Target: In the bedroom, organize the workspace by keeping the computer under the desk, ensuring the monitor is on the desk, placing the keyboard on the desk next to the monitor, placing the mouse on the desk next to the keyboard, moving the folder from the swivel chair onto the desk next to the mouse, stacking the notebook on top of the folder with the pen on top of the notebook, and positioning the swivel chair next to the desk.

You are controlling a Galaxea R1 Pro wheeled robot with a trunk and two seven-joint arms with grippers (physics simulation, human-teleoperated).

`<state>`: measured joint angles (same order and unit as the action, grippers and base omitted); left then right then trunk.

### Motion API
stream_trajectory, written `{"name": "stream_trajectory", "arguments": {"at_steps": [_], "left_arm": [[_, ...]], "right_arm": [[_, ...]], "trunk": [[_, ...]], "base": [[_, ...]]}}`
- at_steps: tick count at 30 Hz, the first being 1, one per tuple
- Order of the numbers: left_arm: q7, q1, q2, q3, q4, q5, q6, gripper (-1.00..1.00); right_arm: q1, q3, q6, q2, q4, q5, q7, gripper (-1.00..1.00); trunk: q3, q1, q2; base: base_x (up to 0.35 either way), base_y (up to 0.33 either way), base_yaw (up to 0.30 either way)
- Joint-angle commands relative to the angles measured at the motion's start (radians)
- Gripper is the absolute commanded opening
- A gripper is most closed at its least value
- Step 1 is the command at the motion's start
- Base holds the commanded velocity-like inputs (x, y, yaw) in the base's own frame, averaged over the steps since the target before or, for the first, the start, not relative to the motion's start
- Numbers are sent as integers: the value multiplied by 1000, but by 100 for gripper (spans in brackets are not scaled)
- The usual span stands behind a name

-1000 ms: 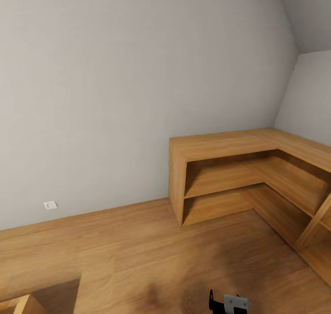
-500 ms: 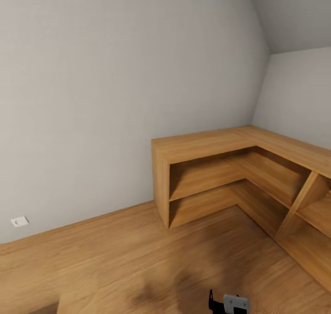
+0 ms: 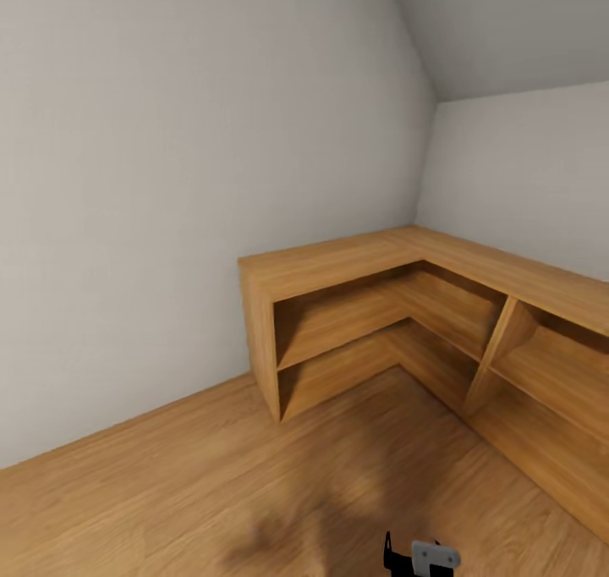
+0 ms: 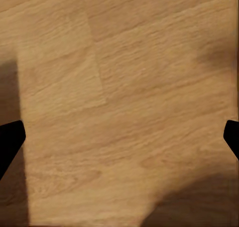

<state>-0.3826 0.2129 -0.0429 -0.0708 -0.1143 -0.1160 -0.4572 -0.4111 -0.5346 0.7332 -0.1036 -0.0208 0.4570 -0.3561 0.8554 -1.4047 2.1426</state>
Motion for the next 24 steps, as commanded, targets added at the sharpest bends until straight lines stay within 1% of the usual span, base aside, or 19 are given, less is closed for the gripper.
{"name": "stream_trajectory", "arguments": {"at_steps": [1, 24], "left_arm": [[-3, 0, 0, -9, 3, -10, -4, 100], [-2, 0, 1, -9, 13, -10, -6, 100]], "right_arm": [[-1, -8, 2, -1, -2, 4, -5, 100], [-1, -9, 2, -2, -2, 0, -3, 100]], "trunk": [[1, 0, 0], [1, 0, 0]], "base": [[0, 0, -298], [0, 0, -298]]}}
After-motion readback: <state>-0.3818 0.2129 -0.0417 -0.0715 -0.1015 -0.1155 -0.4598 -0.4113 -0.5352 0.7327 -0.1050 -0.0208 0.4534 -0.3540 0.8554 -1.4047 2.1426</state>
